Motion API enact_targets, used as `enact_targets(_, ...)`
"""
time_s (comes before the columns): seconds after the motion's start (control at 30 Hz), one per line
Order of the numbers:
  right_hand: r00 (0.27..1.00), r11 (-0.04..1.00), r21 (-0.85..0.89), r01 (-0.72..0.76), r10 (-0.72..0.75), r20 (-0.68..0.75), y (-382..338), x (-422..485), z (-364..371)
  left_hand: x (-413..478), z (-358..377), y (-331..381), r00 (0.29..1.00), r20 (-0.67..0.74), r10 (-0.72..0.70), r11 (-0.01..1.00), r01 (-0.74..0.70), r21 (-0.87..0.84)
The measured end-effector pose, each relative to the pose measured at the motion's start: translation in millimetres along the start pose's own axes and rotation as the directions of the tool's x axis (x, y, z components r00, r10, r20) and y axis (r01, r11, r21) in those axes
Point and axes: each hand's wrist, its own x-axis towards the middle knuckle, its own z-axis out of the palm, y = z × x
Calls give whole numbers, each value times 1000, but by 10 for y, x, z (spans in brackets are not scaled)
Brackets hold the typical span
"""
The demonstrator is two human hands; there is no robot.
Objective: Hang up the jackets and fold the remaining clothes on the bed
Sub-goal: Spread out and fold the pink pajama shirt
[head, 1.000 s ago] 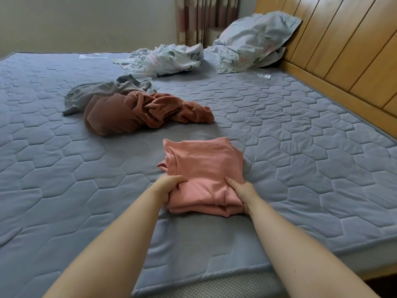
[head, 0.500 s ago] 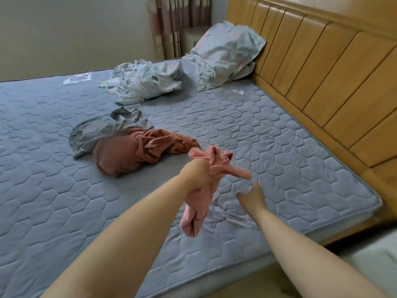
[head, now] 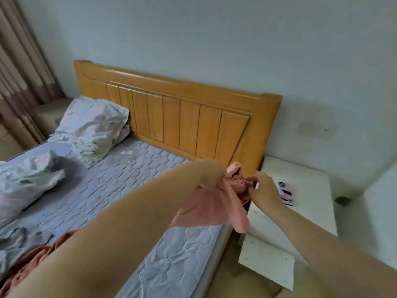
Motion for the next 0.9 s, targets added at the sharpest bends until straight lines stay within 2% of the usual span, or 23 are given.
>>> enact_targets(0.07, 987, 992, 63, -107, 113, -116, 107, -245, -393, 142, -261, 363, 993, 3, 117, 988, -116, 100)
enact_targets(0.1, 981, 985, 112, -132, 146, -124, 154, -362, -589, 196, -373, 576, 985, 2, 171, 975, -170, 146)
enact_targets(0.13, 984, 979, 149, -138, 153, -93, 181, -481, -786, 238, -469, 791, 975, 4, 223, 958, -220, 185)
enact_targets(0.2, 980, 964, 179, -195, 183, 83, 201, -727, -1215, 279, -651, 1232, 946, 9, 325, 919, -318, 231)
enact_targets(0.27, 941, 967, 51, -251, 231, 249, 228, -1049, -1619, 258, -826, 1669, 908, -6, 418, 875, -401, 270)
enact_targets(0.3, 925, 963, -46, -267, 270, 269, 243, -1244, -1802, 226, -911, 1899, 888, -20, 460, 851, -434, 294)
enact_targets(0.37, 924, 939, -182, -291, 326, 200, 232, -1667, -2095, 105, -1063, 2361, 848, -54, 528, 809, -482, 335)
enact_targets(0.43, 935, 918, -233, -320, 346, 81, 210, -2105, -2306, -31, -1174, 2832, 815, -70, 575, 778, -519, 354)
enact_targets(0.53, 903, 860, -279, -426, 422, -78, 261, -2765, -2524, -312, -1282, 3503, 767, -67, 638, 735, -581, 350)
enact_targets(0.67, 801, 758, -261, -598, 553, -228, 277, -3596, -2850, -850, -1402, 4255, 669, -78, 740, 639, -661, 395)
enact_targets(0.8, 715, 681, -220, -698, 647, -266, 114, -4371, -3218, -1369, -1485, 4852, 548, -58, 835, 518, -744, 422)
enact_targets(0.9, 633, 589, -233, -774, 721, -283, -88, -4865, -3474, -1686, -1553, 5210, 432, -50, 901, 413, -813, 410)
